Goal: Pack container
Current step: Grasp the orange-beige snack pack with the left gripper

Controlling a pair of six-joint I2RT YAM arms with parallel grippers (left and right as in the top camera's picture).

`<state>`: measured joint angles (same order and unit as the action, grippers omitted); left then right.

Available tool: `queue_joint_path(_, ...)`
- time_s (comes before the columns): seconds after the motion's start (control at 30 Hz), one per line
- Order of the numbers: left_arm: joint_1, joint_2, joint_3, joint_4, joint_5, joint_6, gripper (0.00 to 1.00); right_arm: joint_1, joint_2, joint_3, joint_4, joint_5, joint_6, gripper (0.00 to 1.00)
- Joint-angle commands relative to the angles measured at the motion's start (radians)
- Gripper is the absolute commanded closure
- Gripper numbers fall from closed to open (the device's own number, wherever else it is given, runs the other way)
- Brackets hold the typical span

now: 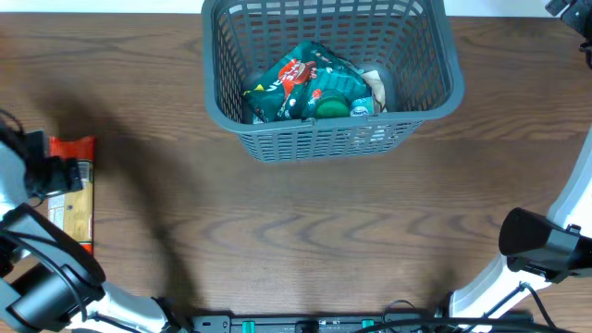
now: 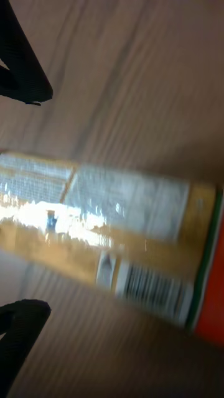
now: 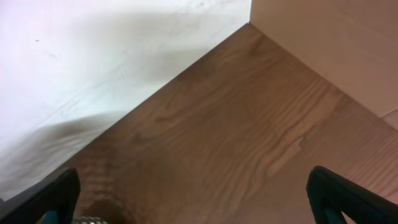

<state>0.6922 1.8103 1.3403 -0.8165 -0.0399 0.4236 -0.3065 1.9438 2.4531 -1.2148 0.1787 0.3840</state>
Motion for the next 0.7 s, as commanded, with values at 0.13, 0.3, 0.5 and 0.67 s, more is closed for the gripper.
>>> queue_joint_path(0.13, 0.079, 0.049, -0.002, 0.011, 0.152, 0.013, 0.02, -0.001, -0.009, 0.002, -0.002, 0.004, 0.012, 0.01)
queue_joint_path(0.3, 0.072, 0.089, -0.002, 0.012, 0.196, 0.013, 0.02, -0.001, -0.009, 0.002, -0.002, 0.004, 0.012, 0.01)
queue_joint_path(0.5, 0.068, 0.139, -0.002, 0.011, 0.197, 0.014, 0.01, -0.001, -0.009, 0.002, -0.002, 0.004, 0.012, 0.01)
queue_joint_path(0.67, 0.068, 0.191, -0.002, 0.015, 0.198, 0.013, 0.01, -0.001, -0.009, 0.002, -0.002, 0.004, 0.012, 0.01)
